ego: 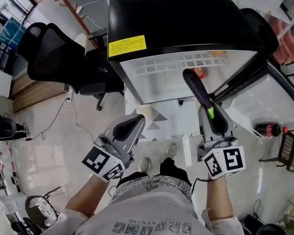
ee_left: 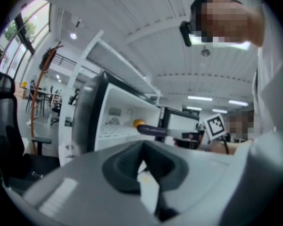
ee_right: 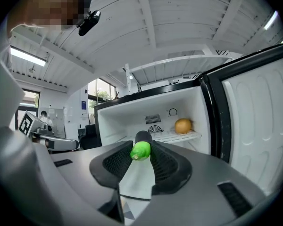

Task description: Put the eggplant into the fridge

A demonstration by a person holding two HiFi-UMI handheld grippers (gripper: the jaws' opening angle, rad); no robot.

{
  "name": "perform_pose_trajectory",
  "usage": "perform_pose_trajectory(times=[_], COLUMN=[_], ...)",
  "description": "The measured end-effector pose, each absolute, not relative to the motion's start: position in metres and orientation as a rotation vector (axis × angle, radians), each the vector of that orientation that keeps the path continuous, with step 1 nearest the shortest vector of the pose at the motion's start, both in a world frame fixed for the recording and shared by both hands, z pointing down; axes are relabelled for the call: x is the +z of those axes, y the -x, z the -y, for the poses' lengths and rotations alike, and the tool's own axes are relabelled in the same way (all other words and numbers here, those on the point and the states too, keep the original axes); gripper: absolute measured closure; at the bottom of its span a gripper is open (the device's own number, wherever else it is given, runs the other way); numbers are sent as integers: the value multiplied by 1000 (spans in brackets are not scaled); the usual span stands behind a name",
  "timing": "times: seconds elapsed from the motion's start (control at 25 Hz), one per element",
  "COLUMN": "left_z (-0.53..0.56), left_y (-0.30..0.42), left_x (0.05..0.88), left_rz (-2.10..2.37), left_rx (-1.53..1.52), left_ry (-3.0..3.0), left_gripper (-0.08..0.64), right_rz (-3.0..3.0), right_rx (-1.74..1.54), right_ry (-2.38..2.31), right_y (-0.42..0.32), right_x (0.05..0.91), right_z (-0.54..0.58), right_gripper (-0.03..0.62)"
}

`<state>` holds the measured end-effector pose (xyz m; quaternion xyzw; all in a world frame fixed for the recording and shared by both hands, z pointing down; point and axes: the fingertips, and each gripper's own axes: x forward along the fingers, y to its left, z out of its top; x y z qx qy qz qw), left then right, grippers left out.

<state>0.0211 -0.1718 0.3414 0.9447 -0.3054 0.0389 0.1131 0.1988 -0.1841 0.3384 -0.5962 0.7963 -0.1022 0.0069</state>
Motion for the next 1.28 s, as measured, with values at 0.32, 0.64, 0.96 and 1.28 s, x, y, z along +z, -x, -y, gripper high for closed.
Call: perform_pose_trajectory(times=[0.32, 0.64, 0.96, 1.28], left_z=[189, 201, 206, 207], left_y=[-32, -39, -39, -33], left_x=[342, 344, 348, 356], left_rz=[990, 1047, 1074, 1106], left_rx=[123, 129, 133, 147], left_ry=[-2733, -2703, -2681, -2651], left_gripper=[554, 554, 554, 554], right_rz=[-2530, -2559, -2571, -2607], right_rx=[-298, -255, -208, -134], right_ry=[1787, 1743, 1734, 1747], right_y=[-214, -217, -216, -208], right_x=[333, 329, 326, 330], right_z=[226, 261, 288, 307], right_gripper=[480, 480, 480, 480])
